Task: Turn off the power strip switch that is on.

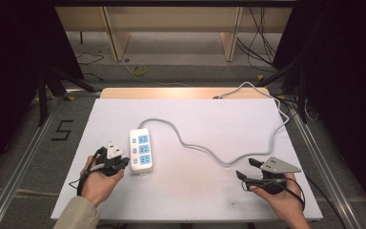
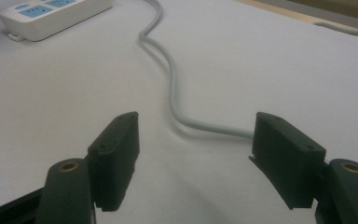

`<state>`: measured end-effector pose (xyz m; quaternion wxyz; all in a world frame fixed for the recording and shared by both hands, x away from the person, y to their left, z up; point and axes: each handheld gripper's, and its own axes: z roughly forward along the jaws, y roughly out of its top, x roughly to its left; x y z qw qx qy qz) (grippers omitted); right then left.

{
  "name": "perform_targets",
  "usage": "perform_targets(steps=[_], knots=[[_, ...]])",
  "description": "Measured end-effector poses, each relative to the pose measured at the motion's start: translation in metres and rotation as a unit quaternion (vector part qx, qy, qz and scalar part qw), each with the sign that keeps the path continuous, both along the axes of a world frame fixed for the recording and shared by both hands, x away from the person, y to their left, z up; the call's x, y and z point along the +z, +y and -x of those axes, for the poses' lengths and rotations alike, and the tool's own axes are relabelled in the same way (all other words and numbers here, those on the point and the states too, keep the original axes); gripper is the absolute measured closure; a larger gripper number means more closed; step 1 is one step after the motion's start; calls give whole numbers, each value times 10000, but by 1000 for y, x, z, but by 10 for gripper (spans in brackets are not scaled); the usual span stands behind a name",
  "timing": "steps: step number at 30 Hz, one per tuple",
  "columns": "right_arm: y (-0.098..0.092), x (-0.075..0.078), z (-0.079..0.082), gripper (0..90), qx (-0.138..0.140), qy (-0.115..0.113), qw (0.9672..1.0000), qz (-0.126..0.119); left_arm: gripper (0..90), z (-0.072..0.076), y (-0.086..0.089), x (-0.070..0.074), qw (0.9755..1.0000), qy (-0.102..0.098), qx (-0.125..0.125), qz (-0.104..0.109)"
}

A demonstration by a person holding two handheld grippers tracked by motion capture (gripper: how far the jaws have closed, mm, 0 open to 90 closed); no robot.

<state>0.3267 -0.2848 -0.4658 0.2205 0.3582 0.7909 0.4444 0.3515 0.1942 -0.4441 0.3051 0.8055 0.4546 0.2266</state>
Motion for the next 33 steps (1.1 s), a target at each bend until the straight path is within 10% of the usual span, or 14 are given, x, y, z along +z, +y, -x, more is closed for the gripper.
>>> perform_targets(steps=[33], knots=[[-1, -1, 0, 327, -23, 20, 10000, -8, 899, -20, -21, 9, 9990, 425, -68, -149]])
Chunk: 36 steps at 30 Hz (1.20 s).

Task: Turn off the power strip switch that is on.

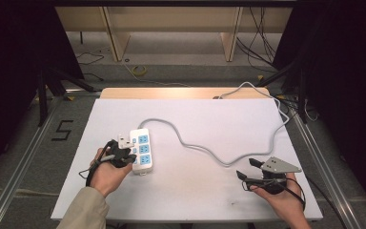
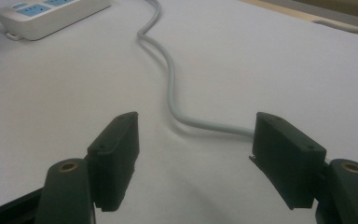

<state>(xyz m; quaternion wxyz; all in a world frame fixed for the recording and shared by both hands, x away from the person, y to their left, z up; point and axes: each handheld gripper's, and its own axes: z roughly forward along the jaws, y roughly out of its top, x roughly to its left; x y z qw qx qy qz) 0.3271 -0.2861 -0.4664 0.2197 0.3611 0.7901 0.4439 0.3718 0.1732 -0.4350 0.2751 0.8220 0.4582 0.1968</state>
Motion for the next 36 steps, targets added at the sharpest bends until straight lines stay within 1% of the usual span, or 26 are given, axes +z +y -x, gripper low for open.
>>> perform_targets(steps=[3, 4, 15, 16, 18, 22, 24, 27, 28, 32, 35, 36], knots=[[0, 0, 0, 327, -4, 1, 10000, 10, 899, -1, -1, 0, 10000, 11, 10, -19], [0, 0, 0, 327, 3, -1, 10000, 3, 898, -2, -2, 1, 10000, 50, 10, -30], [0, 0, 0, 327, 2, -9, 10000, 9, 899, -9, -5, 2, 9998, 177, 16, -70], [0, 0, 0, 326, 1, -9, 10000, 15, 898, -10, -6, 2, 9997, 224, 2, -84], [0, 0, 0, 327, 2, -5, 10000, 15, 898, -12, -6, 2, 9997, 229, 19, -83], [0, 0, 0, 327, 3, 12, 10000, 31, 898, -14, -7, 3, 9995, 298, 43, -85], [0, 0, 0, 326, 2, -6, 10000, 12, 898, -16, -7, 3, 9993, 364, 40, -113], [0, 0, 0, 326, 6, -11, 10000, 20, 898, -17, -7, 4, 9991, 400, 35, -133], [0, 0, 0, 326, 5, -9, 10000, 20, 898, -19, -6, 4, 9989, 433, 26, -174], [0, 0, 0, 326, 4, 2, 10000, 0, 898, -20, -4, 6, 9987, 460, 35, -194], [0, 0, 0, 327, 14, 1, 10000, 40, 898, -22, -4, 8, 9987, 464, 49, -204], [0, 0, 0, 327, 14, 1, 10000, 40, 898, -22, -4, 8, 9985, 500, 44, -210]])
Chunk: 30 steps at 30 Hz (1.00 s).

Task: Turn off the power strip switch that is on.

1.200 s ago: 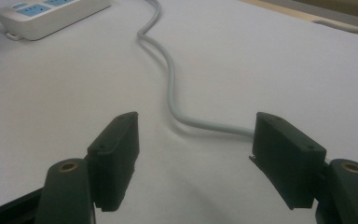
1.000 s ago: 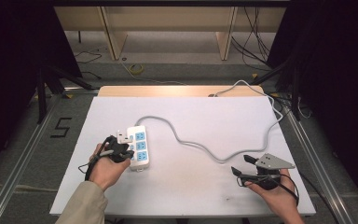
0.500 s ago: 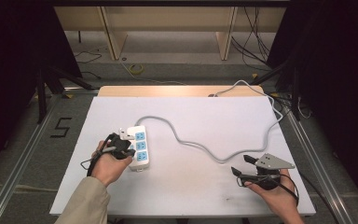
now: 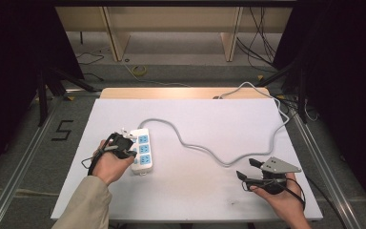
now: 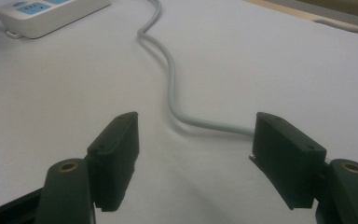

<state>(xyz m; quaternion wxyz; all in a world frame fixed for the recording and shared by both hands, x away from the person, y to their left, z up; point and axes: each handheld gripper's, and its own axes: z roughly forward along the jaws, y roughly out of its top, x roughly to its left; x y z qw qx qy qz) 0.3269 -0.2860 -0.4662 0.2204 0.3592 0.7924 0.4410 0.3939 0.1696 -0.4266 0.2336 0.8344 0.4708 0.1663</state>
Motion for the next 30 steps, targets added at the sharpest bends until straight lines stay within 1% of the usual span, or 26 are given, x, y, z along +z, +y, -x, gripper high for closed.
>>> perform_targets(steps=[5, 7, 10, 12, 16, 22, 30], knots=[[-1, -1, 0, 326, -21, 29, 10000, -7, 898, -3, 0, 0, 9998, 184, -5, -36], [0, 0, 0, 325, -27, 25, 10000, -27, 898, -5, 0, 1, 9997, 249, 30, -7], [0, 0, 0, 325, -22, 19, 10000, -37, 898, -8, 0, 4, 9993, 359, 21, -43], [0, 0, 0, 325, -19, 20, 10000, -38, 899, -9, 0, 4, 9993, 365, 27, -60], [1, 0, 1, 325, -21, 42, 10000, -49, 898, -12, -1, 5, 9989, 449, 37, -95], [1, 0, 1, 325, -11, 43, 10000, -31, 898, -16, -5, 3, 9980, 605, -14, -175], [1, 0, 1, 325, -3, 27, 10000, -44, 898, -21, -8, 0, 9969, 746, 20, -234]])
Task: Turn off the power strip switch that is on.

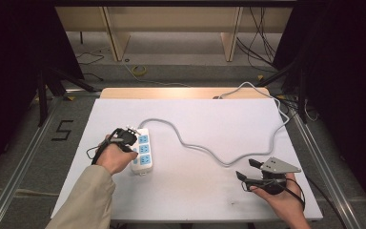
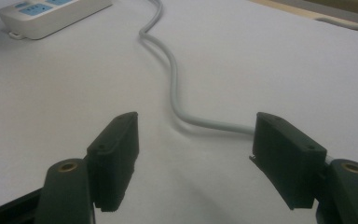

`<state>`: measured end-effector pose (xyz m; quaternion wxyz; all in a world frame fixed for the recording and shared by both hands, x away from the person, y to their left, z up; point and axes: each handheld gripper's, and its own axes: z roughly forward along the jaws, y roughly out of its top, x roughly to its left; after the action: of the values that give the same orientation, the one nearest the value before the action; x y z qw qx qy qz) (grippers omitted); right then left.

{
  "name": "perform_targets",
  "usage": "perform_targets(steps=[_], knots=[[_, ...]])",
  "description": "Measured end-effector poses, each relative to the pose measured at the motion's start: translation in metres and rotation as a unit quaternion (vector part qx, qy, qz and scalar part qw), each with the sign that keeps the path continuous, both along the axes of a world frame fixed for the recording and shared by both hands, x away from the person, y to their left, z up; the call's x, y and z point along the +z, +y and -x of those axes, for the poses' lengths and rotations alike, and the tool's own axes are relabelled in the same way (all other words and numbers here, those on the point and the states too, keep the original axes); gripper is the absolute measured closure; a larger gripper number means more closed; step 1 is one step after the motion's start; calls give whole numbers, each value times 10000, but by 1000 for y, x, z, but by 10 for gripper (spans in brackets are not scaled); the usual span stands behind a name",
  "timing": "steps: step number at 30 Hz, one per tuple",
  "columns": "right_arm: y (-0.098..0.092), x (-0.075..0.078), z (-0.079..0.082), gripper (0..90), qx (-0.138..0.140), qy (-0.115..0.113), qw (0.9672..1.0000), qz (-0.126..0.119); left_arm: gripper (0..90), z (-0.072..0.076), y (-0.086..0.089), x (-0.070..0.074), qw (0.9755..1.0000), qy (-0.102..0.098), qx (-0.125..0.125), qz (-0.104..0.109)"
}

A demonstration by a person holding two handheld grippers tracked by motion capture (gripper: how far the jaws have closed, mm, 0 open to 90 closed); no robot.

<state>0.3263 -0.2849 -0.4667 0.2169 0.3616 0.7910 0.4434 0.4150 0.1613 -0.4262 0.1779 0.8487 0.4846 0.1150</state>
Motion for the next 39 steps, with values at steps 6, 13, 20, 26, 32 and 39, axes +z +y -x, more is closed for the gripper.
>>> perform_targets(steps=[6, 13, 20, 26, 32, 39], knots=[[0, 0, 0, 325, 0, 5, 10000, -3, 898, -2, -2, -3, 9999, 121, 0, -70], [1, 0, 0, 325, 13, 13, 10000, 8, 898, -3, -3, -3, 9996, 259, 54, -123], [1, 0, 0, 325, 22, 2, 10000, 10, 898, -4, -4, -4, 9993, 317, 70, -196], [1, 0, 0, 325, 24, 4, 10000, 15, 898, -6, -6, -5, 9991, 340, 80, -236], [1, 0, 0, 325, 29, 4, 10000, 20, 898, -8, -7, -5, 9990, 359, 78, -259], [1, 0, 0, 326, 30, 7, 10000, 25, 899, -9, -9, -6, 9987, 395, 79, -296]])
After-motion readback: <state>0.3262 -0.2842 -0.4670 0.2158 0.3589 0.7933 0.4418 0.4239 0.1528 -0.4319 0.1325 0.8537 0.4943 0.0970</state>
